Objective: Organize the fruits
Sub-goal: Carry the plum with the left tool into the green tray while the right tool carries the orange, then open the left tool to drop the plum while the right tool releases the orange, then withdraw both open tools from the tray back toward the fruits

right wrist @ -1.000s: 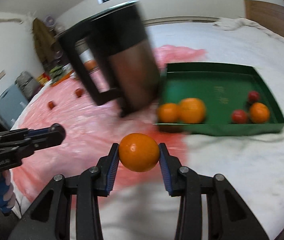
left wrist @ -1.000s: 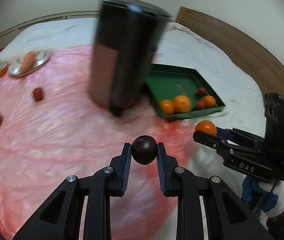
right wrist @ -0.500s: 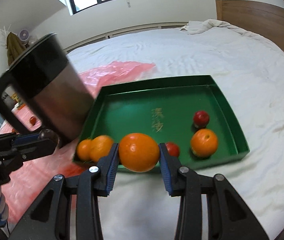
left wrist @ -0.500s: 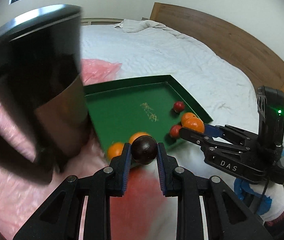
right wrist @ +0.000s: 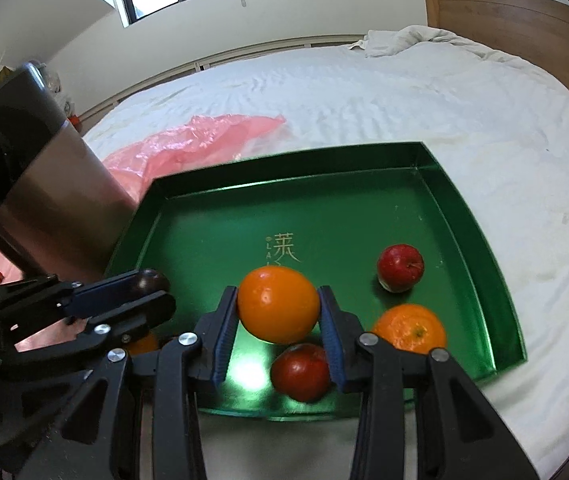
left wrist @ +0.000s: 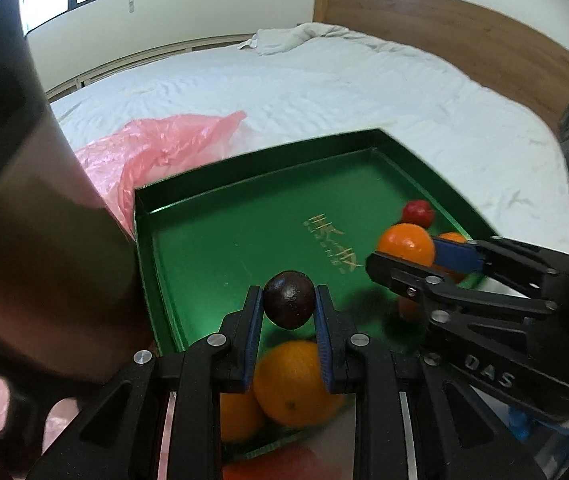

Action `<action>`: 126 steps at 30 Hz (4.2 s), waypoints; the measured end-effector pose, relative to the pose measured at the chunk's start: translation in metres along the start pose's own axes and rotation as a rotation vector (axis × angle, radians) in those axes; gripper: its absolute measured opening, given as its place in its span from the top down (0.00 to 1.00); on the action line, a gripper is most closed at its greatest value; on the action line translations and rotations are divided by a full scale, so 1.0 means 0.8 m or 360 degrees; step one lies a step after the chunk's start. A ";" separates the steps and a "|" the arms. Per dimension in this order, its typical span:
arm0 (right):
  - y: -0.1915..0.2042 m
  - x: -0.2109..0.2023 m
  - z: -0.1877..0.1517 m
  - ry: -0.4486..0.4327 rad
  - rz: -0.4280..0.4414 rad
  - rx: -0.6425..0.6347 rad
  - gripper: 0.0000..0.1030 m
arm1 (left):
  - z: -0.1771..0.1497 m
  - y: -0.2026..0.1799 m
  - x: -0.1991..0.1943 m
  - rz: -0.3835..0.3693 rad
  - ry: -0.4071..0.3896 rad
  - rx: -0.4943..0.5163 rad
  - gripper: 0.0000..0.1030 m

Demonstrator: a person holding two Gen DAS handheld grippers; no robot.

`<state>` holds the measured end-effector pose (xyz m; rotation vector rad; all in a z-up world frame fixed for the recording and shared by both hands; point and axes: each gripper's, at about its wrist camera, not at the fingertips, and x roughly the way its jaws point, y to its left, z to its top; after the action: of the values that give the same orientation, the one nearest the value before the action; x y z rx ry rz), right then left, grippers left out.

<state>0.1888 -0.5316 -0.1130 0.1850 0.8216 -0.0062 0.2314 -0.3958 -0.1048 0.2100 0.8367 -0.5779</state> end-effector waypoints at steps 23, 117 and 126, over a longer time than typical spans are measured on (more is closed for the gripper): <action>-0.017 0.033 0.017 0.0002 -0.0069 -0.0067 0.64 | 0.044 0.037 0.081 0.0110 0.0204 -0.0235 0.74; 0.350 -0.211 -0.127 -0.0102 0.0242 -0.0389 0.08 | -0.272 0.259 -0.401 0.0637 -0.0204 -0.0461 0.44; 0.411 -0.171 -0.112 -0.0061 0.0344 -0.0481 0.08 | -0.294 0.343 -0.394 0.0647 -0.0195 -0.0608 0.43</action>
<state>0.0558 -0.2023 -0.0195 -0.0123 0.7512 0.3155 0.0684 0.0498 -0.0361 -0.0080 0.7429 -0.0442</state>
